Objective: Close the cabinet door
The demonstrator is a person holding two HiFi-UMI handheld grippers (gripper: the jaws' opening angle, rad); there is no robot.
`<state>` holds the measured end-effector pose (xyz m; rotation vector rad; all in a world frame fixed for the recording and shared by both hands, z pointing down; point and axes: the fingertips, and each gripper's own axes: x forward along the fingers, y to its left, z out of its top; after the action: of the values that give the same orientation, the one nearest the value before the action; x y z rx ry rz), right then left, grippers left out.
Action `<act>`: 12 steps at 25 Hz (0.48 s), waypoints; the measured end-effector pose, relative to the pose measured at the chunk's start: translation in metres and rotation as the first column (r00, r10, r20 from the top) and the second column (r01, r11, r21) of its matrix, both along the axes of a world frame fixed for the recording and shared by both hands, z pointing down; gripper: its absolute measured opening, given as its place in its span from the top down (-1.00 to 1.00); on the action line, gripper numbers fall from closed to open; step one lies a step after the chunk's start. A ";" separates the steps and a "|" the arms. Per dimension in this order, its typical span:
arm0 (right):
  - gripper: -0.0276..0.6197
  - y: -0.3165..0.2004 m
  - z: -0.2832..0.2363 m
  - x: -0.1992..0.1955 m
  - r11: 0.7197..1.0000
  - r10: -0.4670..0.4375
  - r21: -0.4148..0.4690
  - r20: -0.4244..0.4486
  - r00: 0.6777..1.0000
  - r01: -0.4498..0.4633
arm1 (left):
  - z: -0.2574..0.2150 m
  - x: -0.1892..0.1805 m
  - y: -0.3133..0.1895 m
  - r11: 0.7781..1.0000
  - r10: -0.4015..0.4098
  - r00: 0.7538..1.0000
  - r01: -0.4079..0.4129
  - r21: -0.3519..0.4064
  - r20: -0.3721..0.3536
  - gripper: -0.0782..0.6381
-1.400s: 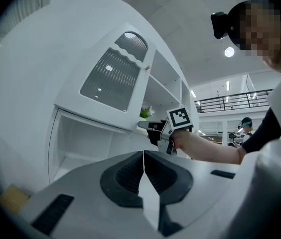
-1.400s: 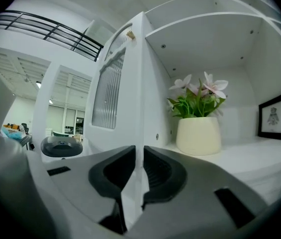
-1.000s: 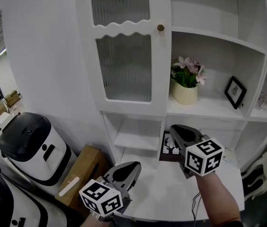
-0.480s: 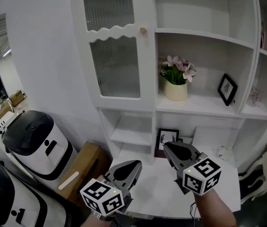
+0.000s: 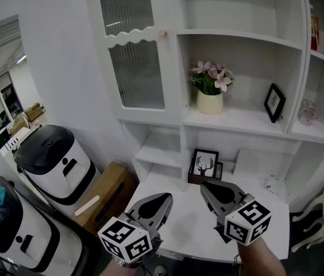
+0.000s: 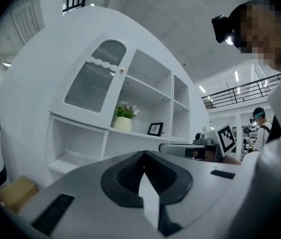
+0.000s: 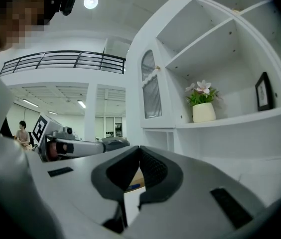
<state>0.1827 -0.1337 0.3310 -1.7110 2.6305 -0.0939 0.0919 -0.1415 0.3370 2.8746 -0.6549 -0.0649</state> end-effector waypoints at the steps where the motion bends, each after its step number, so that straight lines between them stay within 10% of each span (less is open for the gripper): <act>1: 0.90 0.005 0.000 0.001 1.000 -0.011 0.000 0.001 1.000 0.011 | 0.000 0.001 0.006 1.000 -0.012 1.000 0.012 0.001 0.001 0.77; 12: 0.90 0.060 0.002 0.001 0.994 -0.111 0.012 0.006 0.994 0.110 | 0.002 0.004 0.063 0.995 -0.103 0.994 0.103 0.007 0.017 0.77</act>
<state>0.1840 -0.0739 0.3332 -1.5583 2.7143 -0.0845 0.0961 -0.0788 0.3388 2.8486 -0.8079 -0.0563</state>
